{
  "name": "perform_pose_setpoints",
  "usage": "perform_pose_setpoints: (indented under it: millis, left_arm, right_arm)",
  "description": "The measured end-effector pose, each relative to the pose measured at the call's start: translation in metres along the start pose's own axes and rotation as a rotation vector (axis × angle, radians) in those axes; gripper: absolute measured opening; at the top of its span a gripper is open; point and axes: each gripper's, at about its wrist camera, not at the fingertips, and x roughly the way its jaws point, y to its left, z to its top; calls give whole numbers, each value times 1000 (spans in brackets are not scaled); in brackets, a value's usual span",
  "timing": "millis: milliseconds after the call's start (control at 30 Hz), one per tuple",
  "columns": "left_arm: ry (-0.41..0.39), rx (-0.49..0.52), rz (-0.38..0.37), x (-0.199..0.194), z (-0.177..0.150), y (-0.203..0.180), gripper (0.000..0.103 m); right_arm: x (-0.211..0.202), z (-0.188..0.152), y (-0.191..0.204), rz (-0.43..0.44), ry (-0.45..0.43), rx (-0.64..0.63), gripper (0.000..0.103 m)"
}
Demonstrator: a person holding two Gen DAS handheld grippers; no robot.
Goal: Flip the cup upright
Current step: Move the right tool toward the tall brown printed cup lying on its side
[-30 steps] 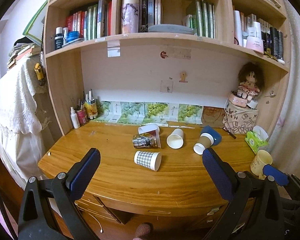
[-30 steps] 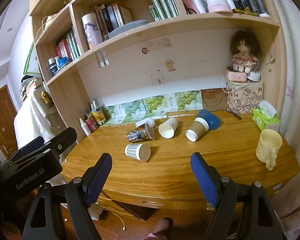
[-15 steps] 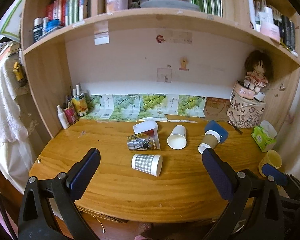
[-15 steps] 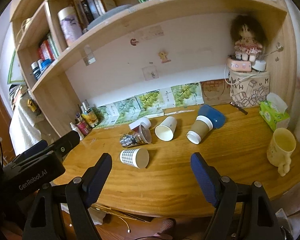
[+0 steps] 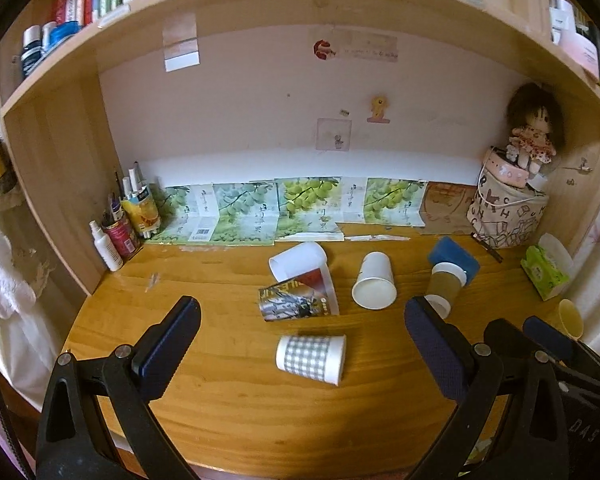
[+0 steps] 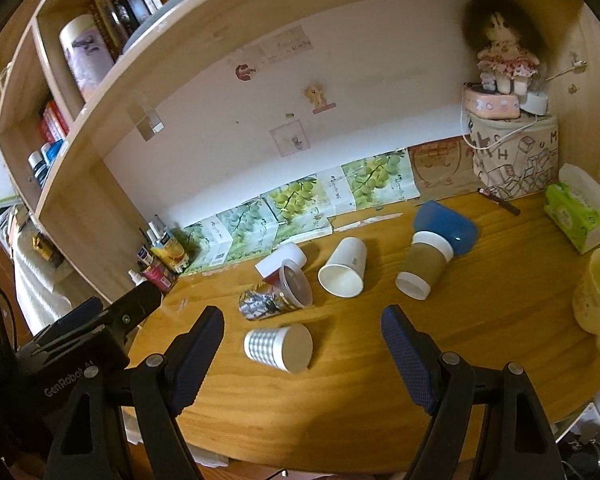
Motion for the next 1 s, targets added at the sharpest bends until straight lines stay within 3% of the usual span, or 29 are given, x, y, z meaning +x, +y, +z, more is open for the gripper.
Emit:
perform_pose_setpoints:
  millis: [433, 833, 1000]
  left_arm:
    - [75, 133, -34, 56, 30, 27, 101]
    - [238, 219, -165, 118, 51, 36, 101]
    - [294, 329, -212, 145, 51, 26, 101]
  right_arm:
    - [67, 19, 16, 2, 49, 125, 82]
    - [132, 38, 11, 12, 150, 278, 82]
    - [149, 47, 2, 2, 154, 296, 82]
